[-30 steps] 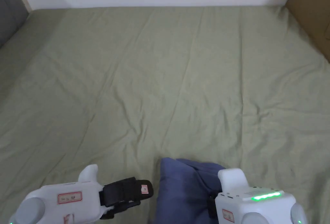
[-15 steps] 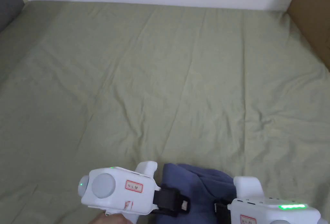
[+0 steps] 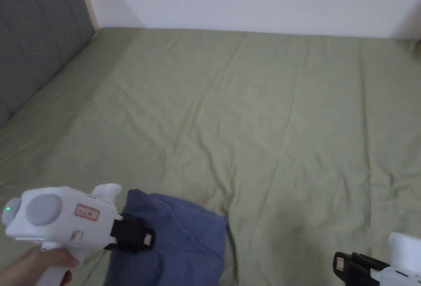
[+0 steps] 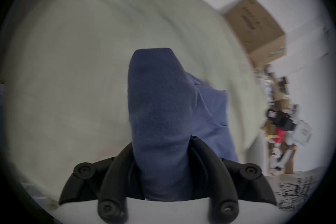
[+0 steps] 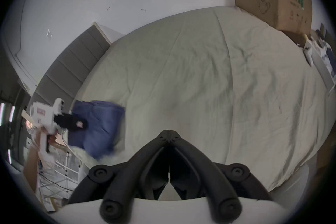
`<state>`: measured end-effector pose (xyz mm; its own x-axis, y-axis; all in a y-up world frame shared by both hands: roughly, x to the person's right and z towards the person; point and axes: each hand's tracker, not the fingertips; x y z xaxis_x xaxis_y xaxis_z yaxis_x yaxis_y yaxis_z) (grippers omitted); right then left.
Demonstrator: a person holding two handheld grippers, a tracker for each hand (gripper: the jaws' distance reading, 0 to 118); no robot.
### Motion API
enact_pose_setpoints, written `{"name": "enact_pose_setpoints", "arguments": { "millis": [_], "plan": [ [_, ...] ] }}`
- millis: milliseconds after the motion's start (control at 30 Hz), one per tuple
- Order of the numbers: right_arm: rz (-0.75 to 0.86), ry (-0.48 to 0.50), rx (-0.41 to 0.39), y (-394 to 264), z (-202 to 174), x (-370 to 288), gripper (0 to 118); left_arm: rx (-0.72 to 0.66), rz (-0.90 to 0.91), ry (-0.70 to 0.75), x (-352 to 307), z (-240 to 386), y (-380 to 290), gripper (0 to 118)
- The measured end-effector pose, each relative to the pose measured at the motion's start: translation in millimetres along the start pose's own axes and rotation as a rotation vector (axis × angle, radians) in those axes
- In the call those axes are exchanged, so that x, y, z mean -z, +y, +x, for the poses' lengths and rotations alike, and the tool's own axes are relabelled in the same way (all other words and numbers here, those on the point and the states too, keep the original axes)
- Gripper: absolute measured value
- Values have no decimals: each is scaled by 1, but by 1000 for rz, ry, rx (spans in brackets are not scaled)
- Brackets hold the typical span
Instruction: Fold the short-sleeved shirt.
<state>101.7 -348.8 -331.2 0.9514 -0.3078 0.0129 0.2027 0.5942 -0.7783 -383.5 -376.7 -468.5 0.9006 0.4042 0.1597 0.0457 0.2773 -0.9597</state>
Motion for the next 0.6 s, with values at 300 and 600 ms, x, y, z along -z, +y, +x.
{"name": "enact_pose_setpoints", "arguments": {
  "millis": [300, 600],
  "plan": [
    [-108, -22, 41, -22, 7, 20, 0, 44, -117, 604, -32, -93, 57, 25],
    [-132, -37, 35, -23, 15, 17, 0, 49, -84, 840, -26, -87, 50, 95]
  ]
}}
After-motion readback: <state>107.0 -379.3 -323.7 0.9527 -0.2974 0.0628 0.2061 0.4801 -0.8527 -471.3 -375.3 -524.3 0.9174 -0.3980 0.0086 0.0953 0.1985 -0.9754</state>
